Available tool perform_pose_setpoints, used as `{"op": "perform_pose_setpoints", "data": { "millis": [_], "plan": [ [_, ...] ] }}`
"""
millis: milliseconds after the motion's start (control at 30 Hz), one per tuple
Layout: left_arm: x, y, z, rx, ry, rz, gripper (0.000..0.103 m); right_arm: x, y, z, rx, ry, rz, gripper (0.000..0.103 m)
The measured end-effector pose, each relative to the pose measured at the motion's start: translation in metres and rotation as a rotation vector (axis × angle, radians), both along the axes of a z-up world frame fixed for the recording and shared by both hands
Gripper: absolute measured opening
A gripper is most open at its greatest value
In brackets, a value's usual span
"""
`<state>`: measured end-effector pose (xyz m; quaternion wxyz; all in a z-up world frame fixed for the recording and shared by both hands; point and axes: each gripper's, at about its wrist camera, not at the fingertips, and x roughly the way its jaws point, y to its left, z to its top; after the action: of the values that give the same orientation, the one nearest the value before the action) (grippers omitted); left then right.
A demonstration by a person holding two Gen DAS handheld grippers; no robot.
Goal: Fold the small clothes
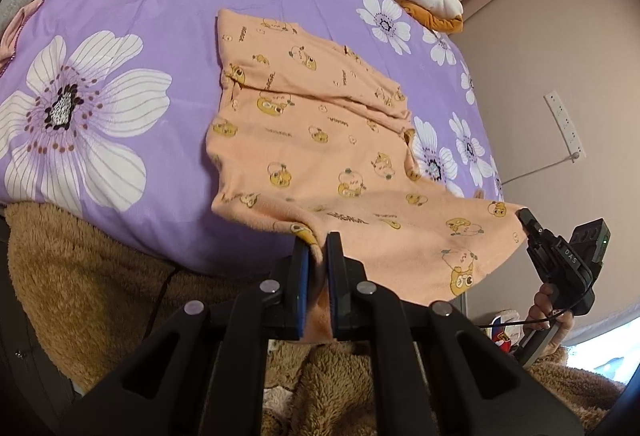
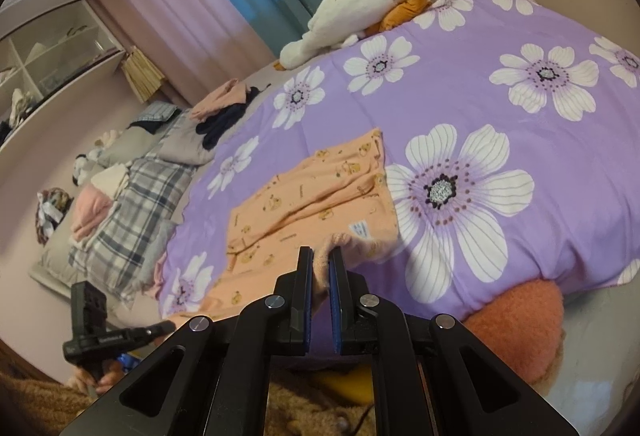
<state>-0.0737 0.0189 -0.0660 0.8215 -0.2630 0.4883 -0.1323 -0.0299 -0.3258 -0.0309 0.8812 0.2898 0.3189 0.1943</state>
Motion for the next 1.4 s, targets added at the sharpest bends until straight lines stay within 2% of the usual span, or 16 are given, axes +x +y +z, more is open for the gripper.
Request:
{"op": "perform_pose_setpoints", "data": {
  "millis": [267,633,767,1033,1200,1300,1400],
  "plan": [
    [0.041,0.018,0.005,-0.049,-0.025,0.047,0.008,0.052,0.004,0.004,-0.008,0.007,0.003,0.009],
    [0.132,0.039,-0.003,-0.049,-0.026,0.075,0.007,0.145,0.027,0.010,-0.091,0.059,-0.008,0.009],
    [0.167,0.050,-0.012,-0.062,0.002,0.084,0.007,0.176,0.032,0.007,-0.107,0.091,-0.025,0.009],
    [0.226,0.067,-0.045,-0.065,0.070,0.110,0.008,0.236,0.048,-0.019,-0.149,0.183,-0.029,0.009],
    [0.255,0.071,-0.072,-0.027,0.136,0.129,0.008,0.273,0.060,-0.041,-0.181,0.257,-0.034,0.009],
    [0.263,0.076,-0.077,-0.037,0.141,0.137,0.011,0.285,0.066,-0.055,-0.212,0.297,-0.034,0.009],
    [0.270,0.081,-0.078,-0.029,0.143,0.154,0.011,0.294,0.066,-0.067,-0.201,0.336,-0.040,0.009]
  ]
}}
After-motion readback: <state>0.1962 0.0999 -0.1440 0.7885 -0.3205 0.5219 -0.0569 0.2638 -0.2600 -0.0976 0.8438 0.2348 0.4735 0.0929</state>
